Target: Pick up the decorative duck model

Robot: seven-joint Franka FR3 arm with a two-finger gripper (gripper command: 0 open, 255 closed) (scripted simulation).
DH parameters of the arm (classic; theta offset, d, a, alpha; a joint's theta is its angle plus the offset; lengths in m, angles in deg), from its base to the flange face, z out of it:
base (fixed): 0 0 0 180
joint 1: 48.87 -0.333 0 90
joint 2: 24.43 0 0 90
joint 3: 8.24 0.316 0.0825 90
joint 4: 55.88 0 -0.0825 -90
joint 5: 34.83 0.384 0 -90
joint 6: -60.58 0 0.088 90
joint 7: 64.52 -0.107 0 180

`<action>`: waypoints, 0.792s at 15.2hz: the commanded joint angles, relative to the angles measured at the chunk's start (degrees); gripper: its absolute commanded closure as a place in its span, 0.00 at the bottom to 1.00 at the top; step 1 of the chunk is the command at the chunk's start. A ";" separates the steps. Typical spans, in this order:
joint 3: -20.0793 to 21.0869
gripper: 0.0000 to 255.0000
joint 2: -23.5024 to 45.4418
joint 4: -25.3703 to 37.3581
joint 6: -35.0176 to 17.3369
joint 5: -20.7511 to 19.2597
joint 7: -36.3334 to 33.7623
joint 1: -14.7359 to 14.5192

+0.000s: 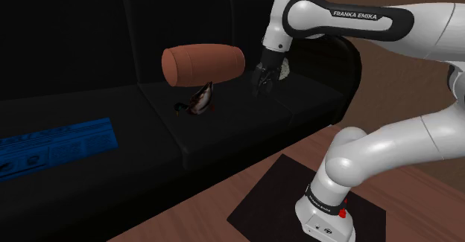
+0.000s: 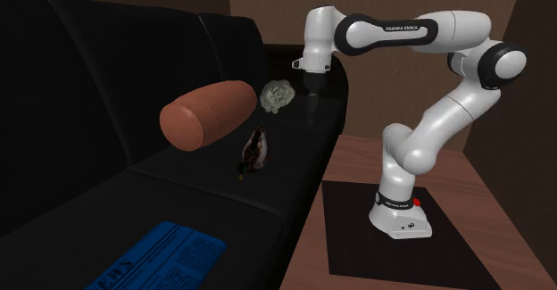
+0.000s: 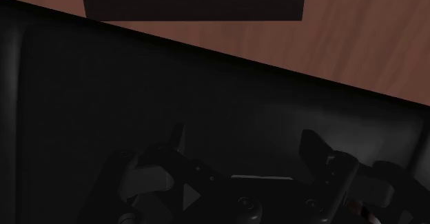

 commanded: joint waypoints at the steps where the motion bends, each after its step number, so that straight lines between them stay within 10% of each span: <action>1: 0.00 0.00 0.00 0.00 0.00 0.00 0.00 0.00; 12: -2.63 0.00 32.44 31.42 12.58 12.26 8.64 -6.91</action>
